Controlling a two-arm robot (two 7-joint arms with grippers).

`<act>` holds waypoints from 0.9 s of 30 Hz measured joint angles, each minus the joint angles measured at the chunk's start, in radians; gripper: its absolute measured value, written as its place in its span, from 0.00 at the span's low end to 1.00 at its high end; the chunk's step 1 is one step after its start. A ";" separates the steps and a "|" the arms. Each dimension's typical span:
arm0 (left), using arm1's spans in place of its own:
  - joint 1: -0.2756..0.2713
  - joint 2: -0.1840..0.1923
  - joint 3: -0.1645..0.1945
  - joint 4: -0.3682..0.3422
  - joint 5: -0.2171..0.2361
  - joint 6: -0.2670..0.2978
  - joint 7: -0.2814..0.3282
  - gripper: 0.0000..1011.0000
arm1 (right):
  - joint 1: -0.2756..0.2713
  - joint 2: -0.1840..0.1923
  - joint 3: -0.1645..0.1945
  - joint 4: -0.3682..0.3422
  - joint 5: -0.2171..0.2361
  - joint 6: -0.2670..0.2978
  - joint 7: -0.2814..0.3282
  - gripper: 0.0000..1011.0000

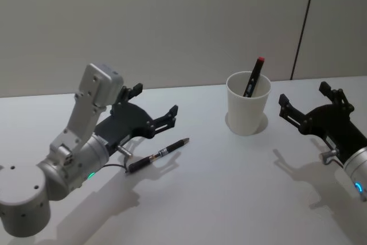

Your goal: Place the pen into the pen holder.

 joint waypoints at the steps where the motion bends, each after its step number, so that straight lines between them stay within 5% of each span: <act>1: 0.002 0.004 -0.002 -0.002 -0.002 0.004 -0.002 0.99 | 0.000 0.000 0.000 0.000 0.000 0.000 0.000 0.99; 27: -0.004 0.074 -0.028 0.006 -0.017 0.182 -0.201 0.99 | 0.000 0.000 0.000 0.000 0.000 0.000 0.000 0.99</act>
